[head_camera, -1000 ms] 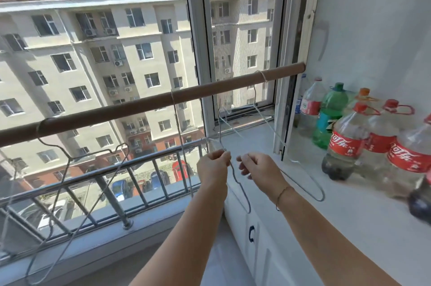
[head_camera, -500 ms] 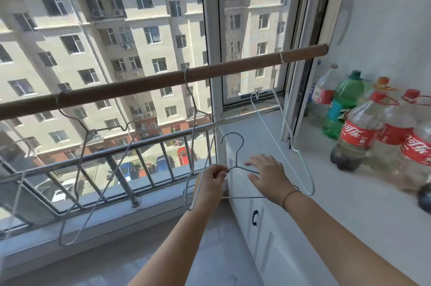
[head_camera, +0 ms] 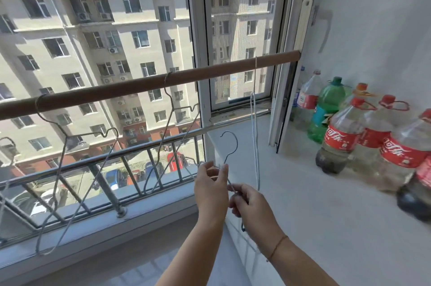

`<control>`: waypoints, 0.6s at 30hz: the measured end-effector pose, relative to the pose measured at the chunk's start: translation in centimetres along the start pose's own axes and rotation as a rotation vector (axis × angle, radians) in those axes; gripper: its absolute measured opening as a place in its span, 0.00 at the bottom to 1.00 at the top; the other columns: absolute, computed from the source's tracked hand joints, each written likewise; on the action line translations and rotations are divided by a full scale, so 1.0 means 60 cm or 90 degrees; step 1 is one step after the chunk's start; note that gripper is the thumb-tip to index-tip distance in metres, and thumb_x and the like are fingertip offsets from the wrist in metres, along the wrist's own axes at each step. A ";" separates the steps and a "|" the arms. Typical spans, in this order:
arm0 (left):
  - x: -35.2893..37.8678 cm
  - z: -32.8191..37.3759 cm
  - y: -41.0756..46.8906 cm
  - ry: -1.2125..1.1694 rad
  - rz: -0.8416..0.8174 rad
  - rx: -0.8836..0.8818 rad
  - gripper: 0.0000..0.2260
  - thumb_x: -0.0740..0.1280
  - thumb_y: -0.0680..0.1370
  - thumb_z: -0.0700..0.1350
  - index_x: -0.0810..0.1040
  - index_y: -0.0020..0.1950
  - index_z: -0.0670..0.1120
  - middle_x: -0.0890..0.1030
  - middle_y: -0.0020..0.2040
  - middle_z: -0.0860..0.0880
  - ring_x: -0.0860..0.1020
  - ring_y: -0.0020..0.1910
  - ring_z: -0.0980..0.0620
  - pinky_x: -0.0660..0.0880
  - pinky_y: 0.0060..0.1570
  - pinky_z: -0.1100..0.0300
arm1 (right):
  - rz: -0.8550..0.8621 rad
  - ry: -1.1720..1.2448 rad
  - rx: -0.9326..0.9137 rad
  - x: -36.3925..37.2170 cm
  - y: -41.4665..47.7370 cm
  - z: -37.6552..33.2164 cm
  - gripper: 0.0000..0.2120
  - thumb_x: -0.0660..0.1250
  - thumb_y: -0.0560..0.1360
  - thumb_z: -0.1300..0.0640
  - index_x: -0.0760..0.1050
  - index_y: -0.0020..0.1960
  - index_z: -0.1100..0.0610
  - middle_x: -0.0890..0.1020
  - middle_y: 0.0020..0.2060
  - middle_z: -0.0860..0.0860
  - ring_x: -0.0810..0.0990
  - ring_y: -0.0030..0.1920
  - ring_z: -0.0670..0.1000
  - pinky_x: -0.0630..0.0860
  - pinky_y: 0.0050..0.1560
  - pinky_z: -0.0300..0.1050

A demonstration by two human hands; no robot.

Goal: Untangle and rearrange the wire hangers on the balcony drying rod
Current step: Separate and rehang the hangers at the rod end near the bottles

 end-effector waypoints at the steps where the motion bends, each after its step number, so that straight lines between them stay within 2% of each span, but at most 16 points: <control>1: -0.001 0.011 -0.003 -0.034 -0.005 -0.004 0.12 0.68 0.76 0.46 0.73 0.58 0.46 0.78 0.42 0.52 0.77 0.39 0.60 0.69 0.32 0.77 | -0.002 0.038 -0.008 0.009 -0.005 -0.012 0.13 0.55 0.78 0.68 0.76 0.54 0.58 0.79 0.35 0.52 0.74 0.31 0.43 0.72 0.36 0.35; 3: -0.006 0.031 -0.005 -0.090 -0.001 -0.001 0.10 0.68 0.75 0.44 0.75 0.56 0.48 0.78 0.41 0.55 0.76 0.39 0.64 0.69 0.32 0.78 | 0.000 0.085 -0.036 0.022 -0.013 -0.035 0.14 0.56 0.77 0.68 0.77 0.55 0.57 0.82 0.41 0.53 0.79 0.37 0.44 0.75 0.38 0.35; 5: -0.015 0.055 -0.004 -0.152 0.001 -0.004 0.09 0.68 0.75 0.41 0.77 0.55 0.47 0.80 0.42 0.54 0.78 0.41 0.62 0.73 0.39 0.73 | 0.012 0.102 -0.071 0.028 -0.017 -0.058 0.16 0.57 0.78 0.67 0.76 0.55 0.51 0.83 0.46 0.52 0.82 0.45 0.49 0.79 0.44 0.42; 7: -0.021 0.082 0.004 -0.204 -0.010 -0.013 0.08 0.67 0.75 0.40 0.79 0.53 0.48 0.82 0.41 0.51 0.81 0.38 0.58 0.75 0.41 0.64 | 0.026 0.126 -0.101 0.030 -0.018 -0.081 0.16 0.57 0.78 0.65 0.74 0.57 0.47 0.83 0.45 0.55 0.82 0.47 0.55 0.79 0.51 0.51; 9: -0.024 0.110 0.015 -0.223 -0.020 -0.002 0.06 0.68 0.74 0.39 0.79 0.49 0.48 0.82 0.38 0.51 0.80 0.34 0.60 0.75 0.40 0.61 | 0.047 0.158 -0.127 0.028 -0.015 -0.102 0.17 0.58 0.78 0.64 0.73 0.59 0.46 0.81 0.45 0.60 0.80 0.48 0.60 0.78 0.53 0.56; 11: -0.023 0.136 0.027 -0.227 -0.021 0.013 0.04 0.68 0.74 0.39 0.79 0.44 0.48 0.82 0.35 0.51 0.79 0.33 0.59 0.77 0.42 0.57 | 0.063 0.189 -0.149 0.024 -0.007 -0.125 0.17 0.58 0.78 0.65 0.73 0.59 0.47 0.80 0.45 0.63 0.80 0.48 0.61 0.79 0.54 0.57; 15: -0.016 0.181 0.048 -0.209 -0.035 0.038 0.04 0.68 0.75 0.42 0.79 0.40 0.49 0.83 0.37 0.48 0.81 0.38 0.51 0.80 0.50 0.45 | 0.080 0.224 -0.181 0.014 0.019 -0.163 0.16 0.58 0.78 0.66 0.74 0.60 0.51 0.81 0.47 0.61 0.81 0.51 0.59 0.78 0.57 0.58; 18: -0.010 0.208 0.066 -0.180 -0.031 0.069 0.04 0.68 0.75 0.42 0.79 0.40 0.49 0.83 0.35 0.49 0.81 0.36 0.51 0.80 0.49 0.44 | 0.080 0.241 -0.196 0.007 0.038 -0.184 0.16 0.58 0.78 0.66 0.74 0.60 0.52 0.81 0.47 0.62 0.81 0.50 0.59 0.78 0.57 0.58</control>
Point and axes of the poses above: each hand's wrist, its own y-axis towards the middle knuckle, its own x-axis out of the palm, z = x × y, the point moved 2 cm from there along y, towards the middle knuckle
